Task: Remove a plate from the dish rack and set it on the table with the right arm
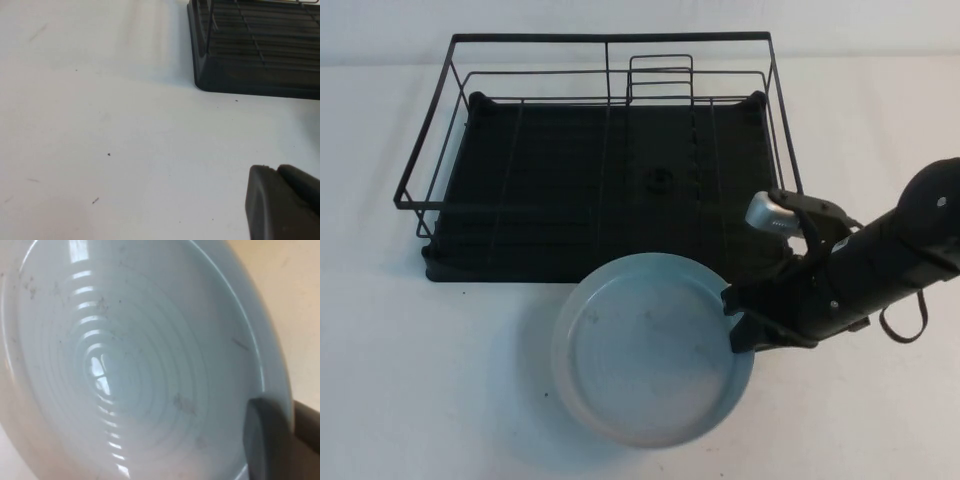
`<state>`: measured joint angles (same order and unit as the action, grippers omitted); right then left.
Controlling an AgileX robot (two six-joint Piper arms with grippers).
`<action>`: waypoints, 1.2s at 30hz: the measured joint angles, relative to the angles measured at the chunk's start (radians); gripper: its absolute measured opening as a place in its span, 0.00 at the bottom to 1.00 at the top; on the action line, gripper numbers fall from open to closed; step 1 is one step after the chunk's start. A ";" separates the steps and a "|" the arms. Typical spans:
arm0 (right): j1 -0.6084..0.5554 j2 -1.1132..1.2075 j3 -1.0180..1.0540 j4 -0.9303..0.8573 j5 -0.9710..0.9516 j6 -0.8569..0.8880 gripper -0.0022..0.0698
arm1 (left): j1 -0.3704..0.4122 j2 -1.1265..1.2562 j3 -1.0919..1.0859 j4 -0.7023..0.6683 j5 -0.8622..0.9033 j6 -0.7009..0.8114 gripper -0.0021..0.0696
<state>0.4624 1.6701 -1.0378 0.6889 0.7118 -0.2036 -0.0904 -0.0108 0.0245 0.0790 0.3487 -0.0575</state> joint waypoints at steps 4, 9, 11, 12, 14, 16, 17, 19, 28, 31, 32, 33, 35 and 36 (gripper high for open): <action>0.000 0.086 0.000 0.035 -0.057 0.001 0.03 | 0.000 0.000 0.000 0.000 0.000 0.000 0.02; 0.000 0.150 0.000 0.052 -0.083 0.002 0.03 | 0.000 0.000 0.000 0.000 0.000 0.000 0.02; 0.000 0.154 0.000 0.056 -0.087 0.004 0.03 | 0.000 0.000 0.000 0.000 0.000 0.000 0.02; 0.000 0.156 0.000 0.059 -0.087 0.004 0.04 | 0.000 0.000 0.000 0.000 0.000 0.000 0.02; 0.000 0.156 0.000 0.059 -0.089 0.004 0.09 | 0.000 0.000 0.000 0.000 0.000 0.000 0.02; 0.000 0.158 0.000 0.059 -0.089 0.004 0.20 | 0.000 0.000 0.000 0.000 0.000 0.000 0.02; 0.000 0.158 0.000 0.059 -0.089 0.004 0.27 | 0.000 0.000 0.000 0.000 0.000 0.000 0.02; 0.000 0.158 0.000 0.059 -0.089 0.004 0.41 | 0.000 0.000 0.000 0.000 0.000 0.000 0.02; 0.000 0.058 -0.112 -0.027 0.052 0.004 0.30 | 0.000 0.000 0.000 0.000 0.000 0.000 0.02; 0.000 -0.044 -0.117 -0.084 0.096 0.004 0.10 | 0.000 0.000 0.000 0.000 0.000 0.000 0.02; 0.000 -0.078 -0.117 -0.102 0.109 0.004 0.07 | 0.000 0.000 0.000 0.000 0.000 0.000 0.02; 0.000 -0.122 -0.117 -0.124 0.125 0.004 0.05 | 0.000 0.000 0.000 0.000 0.000 0.000 0.02; 0.000 -0.217 -0.117 -0.167 0.152 0.004 0.03 | 0.000 0.000 0.000 0.000 0.000 0.000 0.02; 0.000 -0.266 -0.117 -0.187 0.160 0.004 0.02 | 0.000 0.000 0.000 0.000 0.000 0.000 0.02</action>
<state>0.4627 1.4038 -1.1552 0.5022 0.8720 -0.1993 -0.0904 -0.0108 0.0245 0.0790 0.3487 -0.0575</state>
